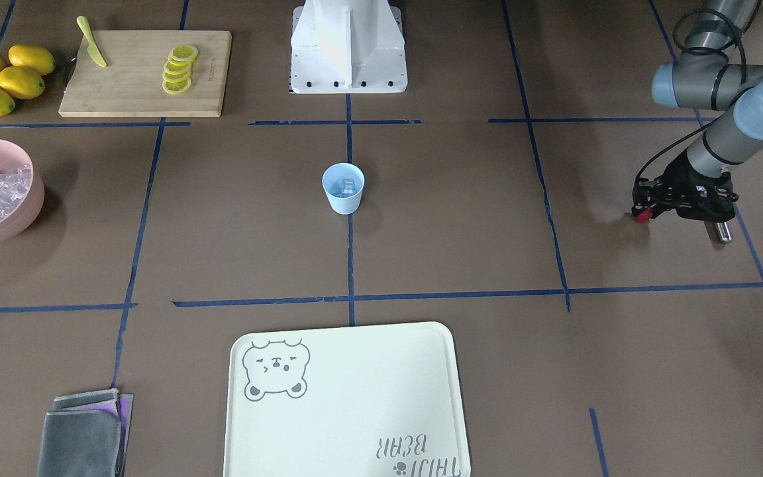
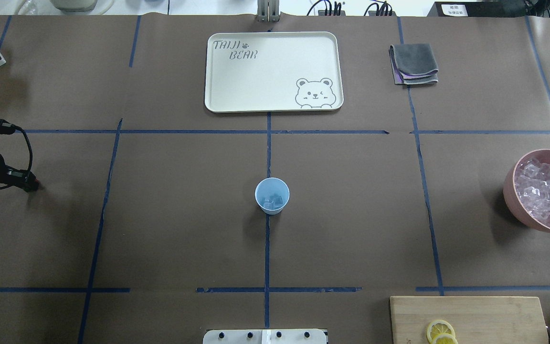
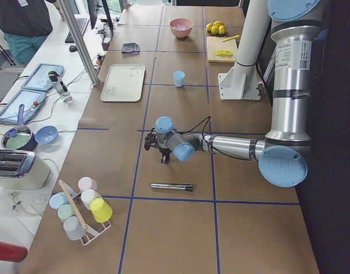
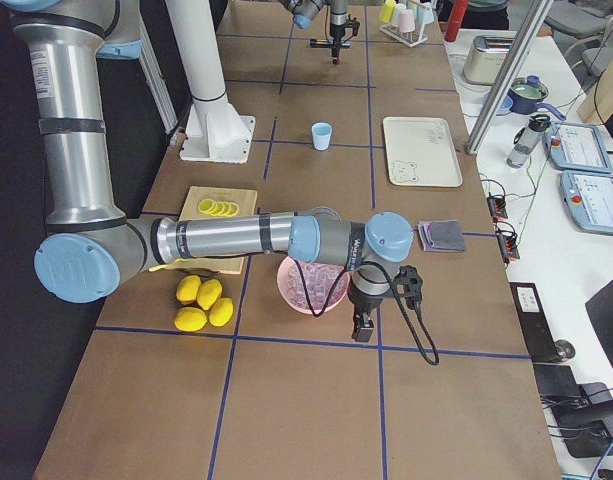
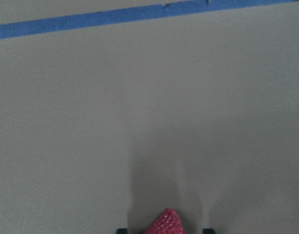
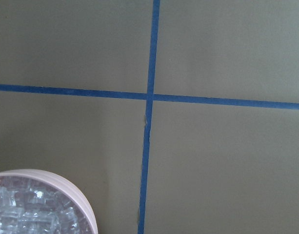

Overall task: Mash ice and strawberries in cup
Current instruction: 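Lower the left gripper onto the red strawberry and grasp it, then carry the strawberry with the left gripper over the cup and release it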

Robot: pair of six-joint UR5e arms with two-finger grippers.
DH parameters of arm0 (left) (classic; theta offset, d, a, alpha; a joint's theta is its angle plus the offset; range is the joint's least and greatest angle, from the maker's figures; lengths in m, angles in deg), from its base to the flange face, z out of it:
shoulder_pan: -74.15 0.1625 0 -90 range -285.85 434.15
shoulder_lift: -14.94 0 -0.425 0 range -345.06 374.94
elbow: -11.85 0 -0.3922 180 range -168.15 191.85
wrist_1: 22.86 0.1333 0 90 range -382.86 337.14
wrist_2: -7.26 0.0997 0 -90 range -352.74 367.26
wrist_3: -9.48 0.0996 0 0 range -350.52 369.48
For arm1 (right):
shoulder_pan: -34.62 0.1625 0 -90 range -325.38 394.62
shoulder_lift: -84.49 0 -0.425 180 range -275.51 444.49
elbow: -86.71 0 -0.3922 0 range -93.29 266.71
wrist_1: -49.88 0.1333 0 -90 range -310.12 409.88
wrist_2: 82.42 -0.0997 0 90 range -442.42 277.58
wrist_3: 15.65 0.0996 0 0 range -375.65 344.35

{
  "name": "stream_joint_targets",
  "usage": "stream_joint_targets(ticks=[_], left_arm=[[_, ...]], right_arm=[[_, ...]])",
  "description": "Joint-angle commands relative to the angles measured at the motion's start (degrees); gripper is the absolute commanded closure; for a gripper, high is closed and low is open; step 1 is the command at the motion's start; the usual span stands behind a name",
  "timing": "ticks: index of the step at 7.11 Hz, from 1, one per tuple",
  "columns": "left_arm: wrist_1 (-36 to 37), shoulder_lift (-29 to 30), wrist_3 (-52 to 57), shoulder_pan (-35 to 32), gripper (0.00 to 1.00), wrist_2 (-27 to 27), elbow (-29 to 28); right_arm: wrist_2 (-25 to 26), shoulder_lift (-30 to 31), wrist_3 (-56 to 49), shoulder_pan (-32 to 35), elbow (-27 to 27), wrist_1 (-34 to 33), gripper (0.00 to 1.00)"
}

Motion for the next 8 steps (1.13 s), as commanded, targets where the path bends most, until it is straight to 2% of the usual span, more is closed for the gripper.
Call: stream_joint_targets(ticks=[1,2,3,5,7,8], left_arm=[[0.36,-0.04,-0.04,-0.54,1.00,0.22,3.51],[0.97,0.49,-0.65,-1.50,1.00,0.23,6.15],[8.11,4.23,-0.74,-1.68,1.00,0.31,9.05],[28.13,14.85,-1.96,-1.60,1.00,0.31,15.82],[39.77,27.24,-10.36,2.07,1.00,0.75,16.29],[43.65,32.69,-16.67,6.80,1.00,5.54,16.29]], right_arm=[[0.00,0.00,0.23,0.00,0.65,-0.04,0.01],[-0.09,0.00,0.23,0.00,0.74,-0.04,0.01],[-0.09,0.17,0.31,0.00,0.74,-0.04,0.01],[0.00,0.61,0.23,0.00,0.83,0.05,0.01],[0.00,0.88,0.40,0.00,1.09,-0.04,0.01],[0.00,0.88,0.58,0.00,1.09,-0.04,0.01]])
